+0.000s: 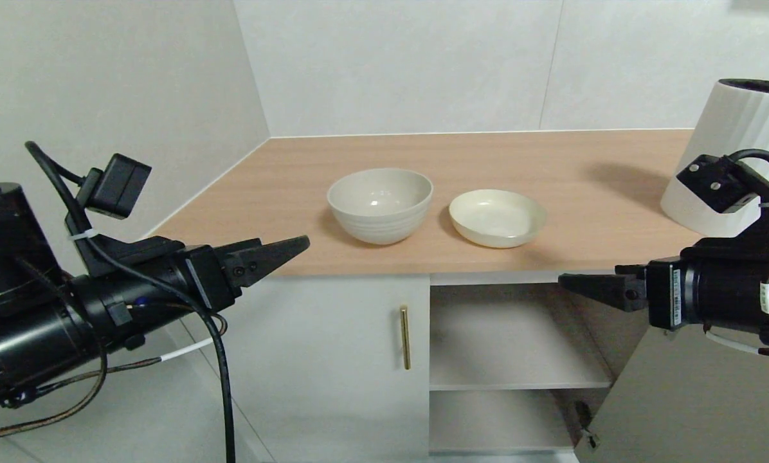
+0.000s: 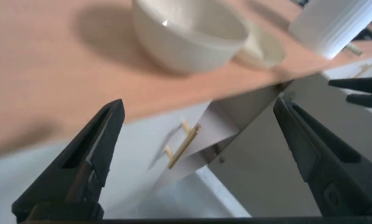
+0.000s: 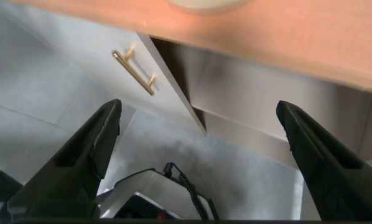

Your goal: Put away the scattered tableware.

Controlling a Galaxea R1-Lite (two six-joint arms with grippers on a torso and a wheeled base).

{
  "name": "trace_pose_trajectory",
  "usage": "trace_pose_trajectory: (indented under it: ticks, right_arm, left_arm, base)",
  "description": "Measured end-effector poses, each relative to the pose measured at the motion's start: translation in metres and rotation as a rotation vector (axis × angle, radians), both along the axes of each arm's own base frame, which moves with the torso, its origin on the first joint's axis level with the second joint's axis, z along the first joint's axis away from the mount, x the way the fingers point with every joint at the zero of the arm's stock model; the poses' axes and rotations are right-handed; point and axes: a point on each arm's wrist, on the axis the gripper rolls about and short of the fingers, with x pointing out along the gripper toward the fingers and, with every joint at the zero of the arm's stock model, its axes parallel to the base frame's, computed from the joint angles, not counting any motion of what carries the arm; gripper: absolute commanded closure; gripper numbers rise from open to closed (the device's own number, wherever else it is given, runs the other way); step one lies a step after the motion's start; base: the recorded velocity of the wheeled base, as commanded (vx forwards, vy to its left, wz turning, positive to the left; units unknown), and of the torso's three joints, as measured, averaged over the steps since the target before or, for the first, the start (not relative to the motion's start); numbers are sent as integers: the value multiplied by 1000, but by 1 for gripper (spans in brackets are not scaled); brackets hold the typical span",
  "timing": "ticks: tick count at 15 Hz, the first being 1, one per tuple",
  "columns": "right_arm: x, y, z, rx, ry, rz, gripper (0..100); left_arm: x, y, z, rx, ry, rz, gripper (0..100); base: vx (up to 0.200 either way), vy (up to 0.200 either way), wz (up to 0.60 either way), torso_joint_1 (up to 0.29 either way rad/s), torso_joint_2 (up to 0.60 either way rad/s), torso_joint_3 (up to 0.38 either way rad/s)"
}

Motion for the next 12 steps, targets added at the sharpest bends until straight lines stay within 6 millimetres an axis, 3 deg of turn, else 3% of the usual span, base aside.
trace_pose_trajectory:
  ticks: [9,12]
  right_arm:
    - [11,4,-9,-18,31,-10,0]
    - [20,4,-12,-13,21,-30,0]
  left_arm:
    - [10,-3,6,55,178,-5,0]
    - [11,-4,11,65,259,-4,0]
  base:
    - [0,0,0,206,-485,-277]
    - [0,0,0,63,-137,-75]
